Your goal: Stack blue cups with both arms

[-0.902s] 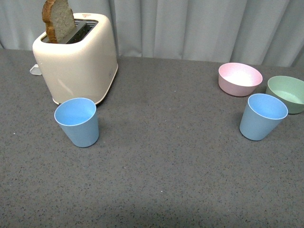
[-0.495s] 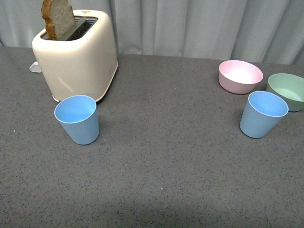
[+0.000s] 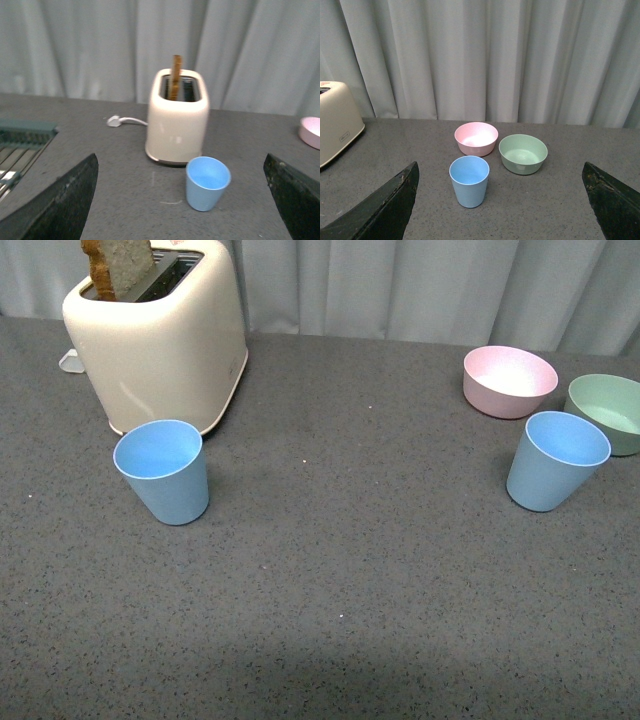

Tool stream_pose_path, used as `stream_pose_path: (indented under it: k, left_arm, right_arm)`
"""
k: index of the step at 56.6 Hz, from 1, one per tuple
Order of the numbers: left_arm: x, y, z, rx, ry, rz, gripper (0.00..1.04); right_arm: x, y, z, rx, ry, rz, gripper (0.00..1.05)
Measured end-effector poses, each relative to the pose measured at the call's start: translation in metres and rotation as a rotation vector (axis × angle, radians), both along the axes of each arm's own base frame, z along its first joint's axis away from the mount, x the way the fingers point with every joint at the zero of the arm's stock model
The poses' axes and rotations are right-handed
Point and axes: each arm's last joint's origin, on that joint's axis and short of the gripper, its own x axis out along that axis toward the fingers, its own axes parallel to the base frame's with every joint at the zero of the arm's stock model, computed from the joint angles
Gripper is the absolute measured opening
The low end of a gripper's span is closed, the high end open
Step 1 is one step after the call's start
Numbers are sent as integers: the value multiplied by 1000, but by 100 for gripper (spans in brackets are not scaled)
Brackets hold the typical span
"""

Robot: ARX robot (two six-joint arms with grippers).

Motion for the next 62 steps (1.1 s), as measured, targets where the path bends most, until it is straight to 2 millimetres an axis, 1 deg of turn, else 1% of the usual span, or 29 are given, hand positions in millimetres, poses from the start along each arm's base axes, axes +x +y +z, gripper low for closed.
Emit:
stream_pose_path:
  k: [1, 3, 6, 11, 15, 21, 27, 34, 36, 42, 47, 52, 62]
  left_arm:
    - [0, 0, 0, -8, 28, 26, 98]
    - [2, 1, -2, -36, 152, 116, 98]
    - [7, 2, -7, -51, 249, 194, 98]
    - [17, 3, -10, -89, 301, 216, 98]
    - [27, 4, -7, -121, 301, 209, 98]
    - [56, 5, 3, -161, 298, 172, 98]
    - [84, 3, 4, -183, 349, 118, 98]
    - [118, 0, -5, -197, 492, 55, 98]
    - [133, -3, -11, -188, 574, 35, 98]
    - [170, -10, -24, -201, 709, 14, 98]
    - [187, -15, -29, -221, 765, 4, 98]
    - [199, -19, -34, -240, 803, -1, 98]
    - [216, -27, -44, -248, 866, -4, 98]
  right_arm:
    - [0, 0, 0, 0, 0, 0, 95]
    - [0, 0, 0, 0, 0, 0, 95]
    - [0, 0, 0, 0, 0, 0, 95]
    - [0, 0, 0, 0, 0, 0, 95]
    - [0, 0, 0, 0, 0, 0, 95]
    - [0, 0, 0, 0, 0, 0, 95]
    - [0, 0, 0, 0, 0, 0, 95]
    - [0, 0, 0, 0, 0, 0, 95]
    - [0, 0, 0, 0, 0, 0, 95]
    - [0, 0, 0, 0, 0, 0, 95]
    - [0, 0, 0, 0, 0, 0, 95]
    - [0, 0, 0, 0, 0, 0, 95]
    - [0, 0, 0, 0, 0, 0, 95]
